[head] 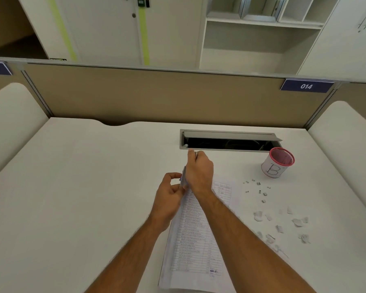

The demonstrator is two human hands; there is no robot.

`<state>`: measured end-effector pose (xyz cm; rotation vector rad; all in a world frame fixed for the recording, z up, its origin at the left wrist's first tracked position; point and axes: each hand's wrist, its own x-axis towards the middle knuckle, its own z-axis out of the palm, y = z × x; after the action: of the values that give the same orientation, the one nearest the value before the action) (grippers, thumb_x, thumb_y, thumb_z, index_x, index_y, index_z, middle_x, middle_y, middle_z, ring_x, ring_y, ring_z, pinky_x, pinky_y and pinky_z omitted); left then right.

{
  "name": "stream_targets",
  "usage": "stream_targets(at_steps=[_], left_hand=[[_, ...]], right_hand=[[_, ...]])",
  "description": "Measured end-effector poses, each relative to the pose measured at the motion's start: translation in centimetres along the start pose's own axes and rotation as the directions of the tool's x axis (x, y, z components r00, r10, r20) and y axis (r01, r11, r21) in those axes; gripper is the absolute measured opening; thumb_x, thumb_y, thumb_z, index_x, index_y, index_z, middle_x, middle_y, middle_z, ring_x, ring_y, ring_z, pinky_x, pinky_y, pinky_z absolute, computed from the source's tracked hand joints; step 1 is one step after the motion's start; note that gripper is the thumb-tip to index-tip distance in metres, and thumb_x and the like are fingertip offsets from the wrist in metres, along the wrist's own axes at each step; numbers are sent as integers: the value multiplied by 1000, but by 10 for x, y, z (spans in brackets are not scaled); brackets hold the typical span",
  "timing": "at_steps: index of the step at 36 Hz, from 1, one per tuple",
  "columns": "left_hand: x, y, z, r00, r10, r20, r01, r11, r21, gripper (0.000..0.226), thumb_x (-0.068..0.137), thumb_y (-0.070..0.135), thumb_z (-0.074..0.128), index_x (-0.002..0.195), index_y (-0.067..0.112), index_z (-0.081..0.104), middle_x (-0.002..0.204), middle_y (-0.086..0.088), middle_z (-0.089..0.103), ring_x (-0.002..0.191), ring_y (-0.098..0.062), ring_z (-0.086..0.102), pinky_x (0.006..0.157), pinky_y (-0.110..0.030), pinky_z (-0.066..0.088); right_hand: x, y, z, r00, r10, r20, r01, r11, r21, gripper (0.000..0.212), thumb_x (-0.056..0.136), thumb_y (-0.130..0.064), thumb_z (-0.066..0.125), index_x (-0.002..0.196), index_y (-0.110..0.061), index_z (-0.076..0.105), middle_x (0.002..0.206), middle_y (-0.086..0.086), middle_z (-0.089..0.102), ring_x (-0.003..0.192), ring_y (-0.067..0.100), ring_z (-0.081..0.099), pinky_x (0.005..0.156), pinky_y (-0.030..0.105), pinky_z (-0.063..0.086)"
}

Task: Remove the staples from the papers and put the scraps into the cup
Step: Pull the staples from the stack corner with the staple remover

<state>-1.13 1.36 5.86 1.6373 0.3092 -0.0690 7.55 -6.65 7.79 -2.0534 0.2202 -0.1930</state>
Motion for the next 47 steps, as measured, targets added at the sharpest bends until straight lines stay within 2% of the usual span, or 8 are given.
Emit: stream_targets(at_steps=[3,7,13,21,29,34,39,47], left_hand=[[1,-1,-2,1000,-2,13,3,1000,-4,28,96,33,64,121,27,52,103,4,76,89,-13,75,81,-34,62],[1,-1,-3,999,-9,43,11,999,-44,21,96,30,64,114,21,56,96,1,79,86,-19,76,81,-42,63],[2,2,-1,999,2,46,-2,1000,-19,17,97,30,63,109,17,62,98,-1,79,88,-21,76,83,-41,62],[5,3,-1,1000,1,27,0,1000,-13,18,97,32,63,108,17,64,100,-1,78,91,-21,75,83,-39,62],[7,0,1,1000,-1,1,1,1000,-10,23,97,33,63,114,24,52,103,-2,77,90,-19,75,83,-41,62],[6,4,4,998,33,-45,-33,999,5,56,95,36,65,141,38,34,113,2,71,97,-13,70,82,-29,57],[8,5,3,998,52,-42,-51,998,37,66,95,35,65,150,34,30,121,-1,69,103,-17,69,93,-39,57],[10,3,5,997,54,-60,-52,998,38,61,95,37,63,148,35,34,108,4,73,94,-7,70,76,-20,53]], right_hand=[[5,-3,-5,1000,8,-21,-6,998,67,40,105,-38,40,79,-11,53,66,-3,54,61,8,51,56,24,40],[10,-7,-8,1000,-7,-21,9,993,115,43,104,-40,41,81,-5,55,75,14,66,69,25,64,63,41,53],[15,-7,-3,999,-39,-28,39,999,34,39,104,-40,41,73,-18,47,64,-3,52,57,8,48,52,24,40],[16,-7,-1,998,-52,-28,52,999,15,36,105,-39,41,74,-20,44,63,-7,48,56,6,45,51,18,33],[15,-2,-1,998,-51,-19,52,998,25,40,104,-41,41,71,-20,46,62,-6,49,55,7,45,51,20,35],[12,3,2,999,-54,-6,53,998,-17,39,104,-42,41,71,-22,47,61,-9,50,55,6,48,52,16,33],[12,5,4,1000,-29,-10,29,999,-35,39,104,-42,40,73,-19,48,61,-9,50,56,6,49,53,17,32],[11,2,5,998,-53,-20,51,995,-86,38,104,-39,39,77,-16,51,61,-8,50,55,5,48,51,18,33]])
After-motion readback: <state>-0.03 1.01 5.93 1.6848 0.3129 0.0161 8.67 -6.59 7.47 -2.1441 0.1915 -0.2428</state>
